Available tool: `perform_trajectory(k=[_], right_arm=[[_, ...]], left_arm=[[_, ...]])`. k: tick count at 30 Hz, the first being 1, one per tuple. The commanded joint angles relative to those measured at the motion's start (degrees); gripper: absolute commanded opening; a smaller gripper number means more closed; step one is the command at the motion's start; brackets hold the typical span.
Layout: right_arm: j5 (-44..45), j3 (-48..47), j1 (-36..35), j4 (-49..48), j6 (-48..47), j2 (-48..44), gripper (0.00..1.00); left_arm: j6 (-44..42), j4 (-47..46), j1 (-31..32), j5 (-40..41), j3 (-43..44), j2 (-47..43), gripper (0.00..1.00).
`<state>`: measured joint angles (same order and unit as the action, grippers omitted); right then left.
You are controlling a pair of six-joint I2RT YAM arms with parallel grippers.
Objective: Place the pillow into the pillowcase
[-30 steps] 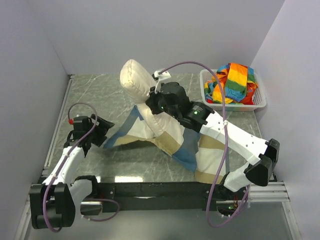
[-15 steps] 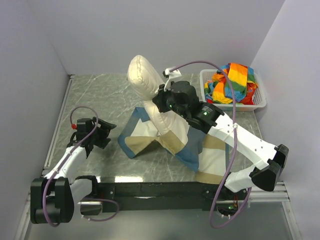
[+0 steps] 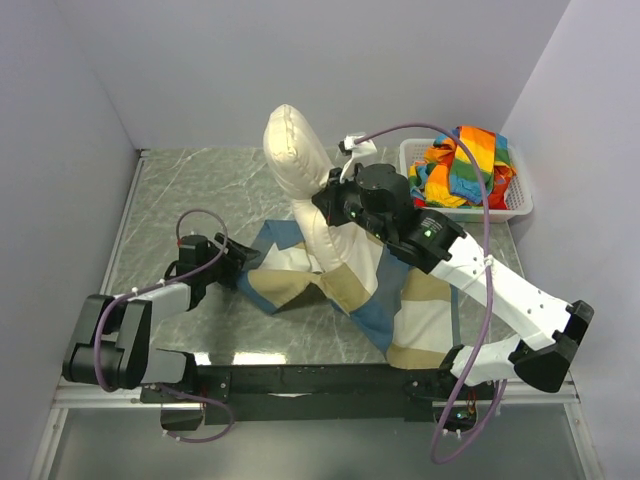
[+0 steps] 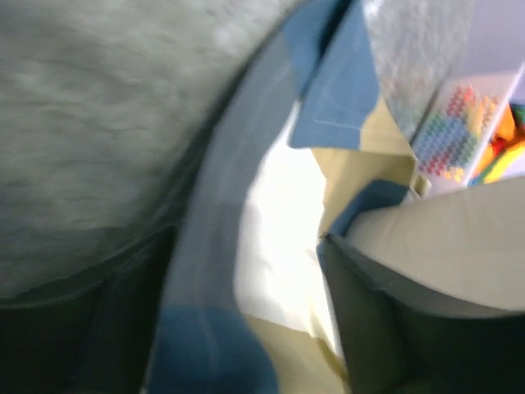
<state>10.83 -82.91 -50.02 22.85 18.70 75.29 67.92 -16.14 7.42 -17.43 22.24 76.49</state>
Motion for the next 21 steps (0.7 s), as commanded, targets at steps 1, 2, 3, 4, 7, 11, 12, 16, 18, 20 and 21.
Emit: perform_trajectory(k=[1, 2, 3, 4, 7, 11, 12, 16, 18, 20, 21], right_arm=[[0.9, -1.8, 0.5, -6.2, 0.6, -3.4, 0.00], [1.0, -2.4, 0.6, -6.0, 0.3, -3.1, 0.00], [1.4, -3.2, 0.8, -5.8, -0.1, -2.9, 0.00], [1.9, -5.0, 0.9, -5.4, -1.3, -2.2, 0.00], [1.9, -9.7, 1.5, -4.3, -3.9, -0.8, 0.00], [0.3, -12.0, 1.5, -6.9, -8.2, -2.0, 0.00], [0.0, -12.4, 1.6, -7.2, -10.4, -2.1, 0.00], [-4.1, -13.4, 1.6, -9.2, -12.8, -2.0, 0.00], [-7.0, -11.3, 1.4, -11.3, -12.1, -2.7, 0.00], [-6.6, -7.1, 1.5, -14.8, -11.2, -3.7, 0.00], [-7.6, -5.4, 1.5, -16.1, -10.5, -3.9, 0.00]], left_arm=[[0.5, -7.9, 0.5, -5.3, 2.8, 0.4, 0.45], [0.1, -7.1, 0.5, -5.6, 4.2, -0.2, 0.34], [-1.7, -3.1, 0.5, -5.5, 7.9, -2.2, 0.23], [-3.0, -0.2, 0.1, -4.2, 10.7, -3.3, 0.01], [-8.1, 12.2, -1.5, -0.6, 24.6, -5.8, 0.01], [-10.7, 21.9, -7.1, 0.3, 43.9, -5.1, 0.01], [-10.8, 23.6, -8.8, 0.4, 51.9, -3.7, 0.01], [-10.8, 26.2, -11.8, -2.1, 69.9, 1.5, 0.01], [-10.6, 27.3, -11.3, -6.7, 78.7, 6.4, 0.01], [-10.2, 26.2, -11.0, -12.1, 85.2, 10.3, 0.01], [-10.1, 26.0, -11.0, -13.9, 87.5, 11.7, 0.01]])
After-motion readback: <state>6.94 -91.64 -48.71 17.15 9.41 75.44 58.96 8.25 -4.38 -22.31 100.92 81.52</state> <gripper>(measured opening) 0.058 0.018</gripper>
